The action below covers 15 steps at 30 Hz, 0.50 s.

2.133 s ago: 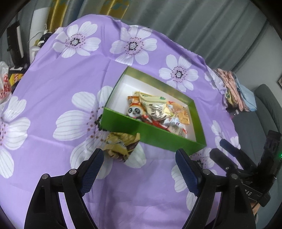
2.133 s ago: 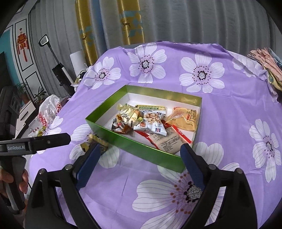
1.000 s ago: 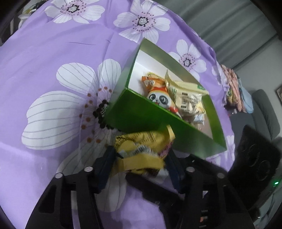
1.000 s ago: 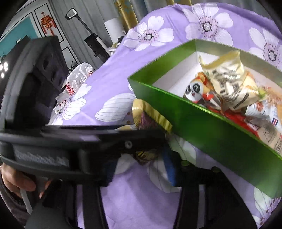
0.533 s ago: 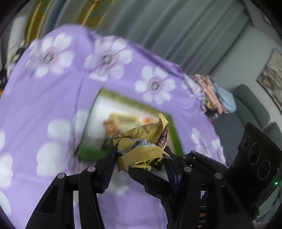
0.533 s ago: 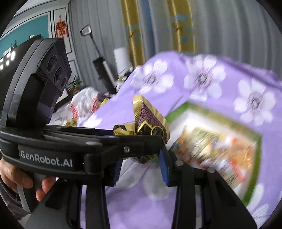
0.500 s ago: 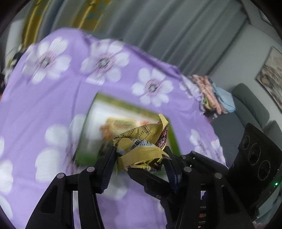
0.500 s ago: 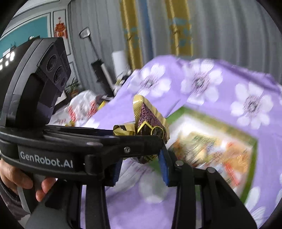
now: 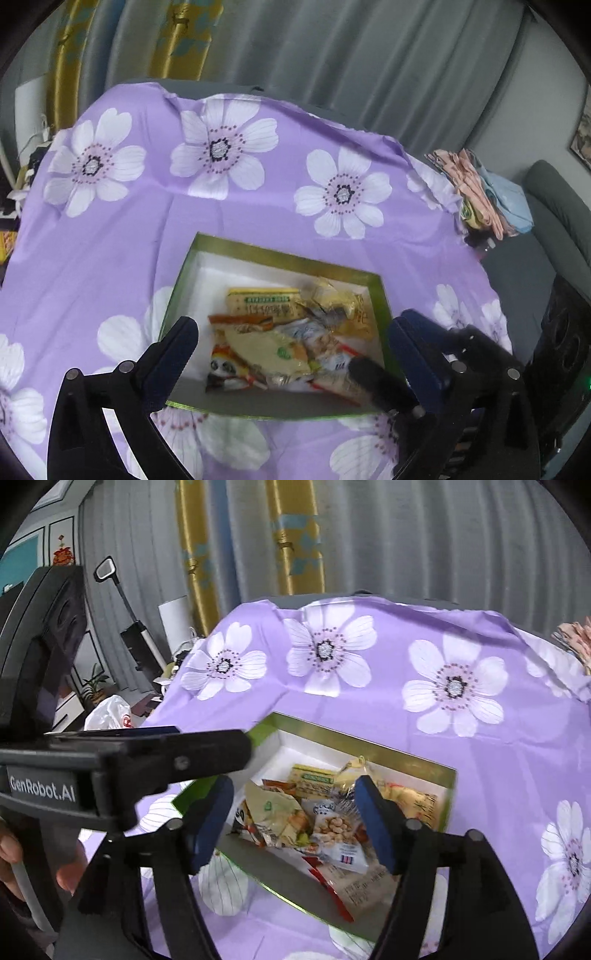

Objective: Organize snacks
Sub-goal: 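Withdraw the right gripper above the green box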

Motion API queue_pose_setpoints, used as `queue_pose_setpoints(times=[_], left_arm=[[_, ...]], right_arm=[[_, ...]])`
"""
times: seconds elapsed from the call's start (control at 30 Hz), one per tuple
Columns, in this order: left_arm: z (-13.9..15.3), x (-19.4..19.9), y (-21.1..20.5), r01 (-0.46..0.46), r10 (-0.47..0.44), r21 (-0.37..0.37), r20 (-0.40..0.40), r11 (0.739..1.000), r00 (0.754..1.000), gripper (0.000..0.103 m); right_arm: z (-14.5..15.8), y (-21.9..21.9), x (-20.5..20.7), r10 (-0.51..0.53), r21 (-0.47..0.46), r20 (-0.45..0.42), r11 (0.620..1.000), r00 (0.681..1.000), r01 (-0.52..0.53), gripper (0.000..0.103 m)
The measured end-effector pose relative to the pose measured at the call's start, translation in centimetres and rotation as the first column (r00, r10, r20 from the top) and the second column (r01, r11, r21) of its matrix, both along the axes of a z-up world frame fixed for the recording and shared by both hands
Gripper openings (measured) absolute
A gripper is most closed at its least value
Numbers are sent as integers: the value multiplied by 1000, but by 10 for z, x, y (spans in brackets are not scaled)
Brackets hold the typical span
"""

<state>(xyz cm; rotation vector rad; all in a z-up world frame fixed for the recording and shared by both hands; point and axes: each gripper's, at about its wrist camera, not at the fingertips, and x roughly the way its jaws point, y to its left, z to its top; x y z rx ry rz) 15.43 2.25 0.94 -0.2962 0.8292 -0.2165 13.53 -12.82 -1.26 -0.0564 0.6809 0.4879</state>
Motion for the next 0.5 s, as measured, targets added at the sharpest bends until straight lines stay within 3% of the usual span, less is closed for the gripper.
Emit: queue_pose_setpoints(times=[0.1,0.33,0.5], left_arm=[[8,-14,2,-36,37,41,-14,999,999,102],[30,-36,5,-90,90,53,-8,995,996,102],[47,-45,-3,-151,148,146,33,978,988,102]], right_arm=[[10,-5,-11,-24,-6,4,1000,1000,24,81],[36,-15,-32,-20,-14,6,1000,1000,20,83],[49,-23,-40,-31,-14,21,999,999,31,84]])
